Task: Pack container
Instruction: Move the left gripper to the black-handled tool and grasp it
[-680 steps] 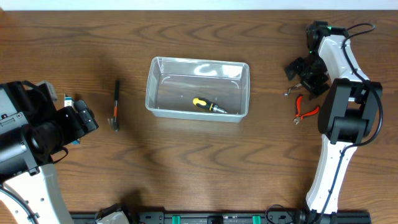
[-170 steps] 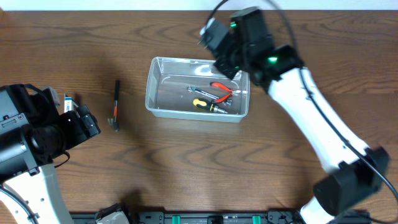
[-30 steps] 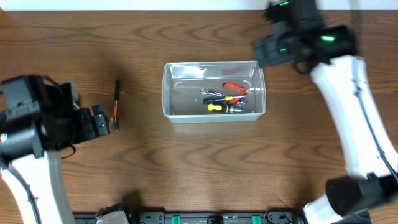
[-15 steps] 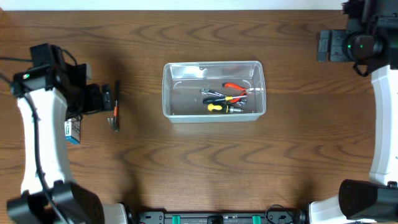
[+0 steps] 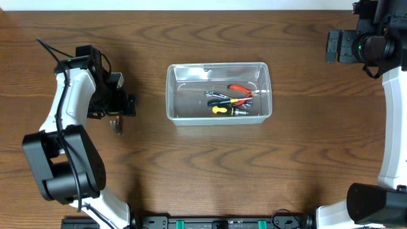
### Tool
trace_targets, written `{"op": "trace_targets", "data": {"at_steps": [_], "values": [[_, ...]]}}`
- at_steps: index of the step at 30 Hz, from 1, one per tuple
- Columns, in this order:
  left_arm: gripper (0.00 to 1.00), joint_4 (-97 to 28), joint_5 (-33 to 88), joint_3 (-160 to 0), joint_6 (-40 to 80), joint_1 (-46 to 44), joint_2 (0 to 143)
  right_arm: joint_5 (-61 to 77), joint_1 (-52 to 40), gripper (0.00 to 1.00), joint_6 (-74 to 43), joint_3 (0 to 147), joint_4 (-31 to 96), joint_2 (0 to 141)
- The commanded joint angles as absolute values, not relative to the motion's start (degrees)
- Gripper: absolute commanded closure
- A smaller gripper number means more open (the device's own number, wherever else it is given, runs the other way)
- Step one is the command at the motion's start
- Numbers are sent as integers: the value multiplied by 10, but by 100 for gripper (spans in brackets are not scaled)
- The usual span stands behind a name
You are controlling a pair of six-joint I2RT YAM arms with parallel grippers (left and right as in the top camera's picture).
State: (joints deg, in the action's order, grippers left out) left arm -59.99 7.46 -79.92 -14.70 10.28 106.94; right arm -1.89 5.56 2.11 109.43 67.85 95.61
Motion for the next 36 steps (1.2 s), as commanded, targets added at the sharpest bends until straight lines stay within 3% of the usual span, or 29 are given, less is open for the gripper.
{"op": "trace_targets", "data": {"at_steps": [1, 16, 36], "values": [[2, -592, 64, -782, -161, 103, 1075, -15, 58, 1, 18, 1092, 677, 957], [2, -489, 64, -678, -147, 103, 1075, -15, 60, 1, 18, 1058, 675, 963], [0, -446, 49, -639, -140, 103, 1075, -15, 60, 1, 18, 1058, 676, 963]]}}
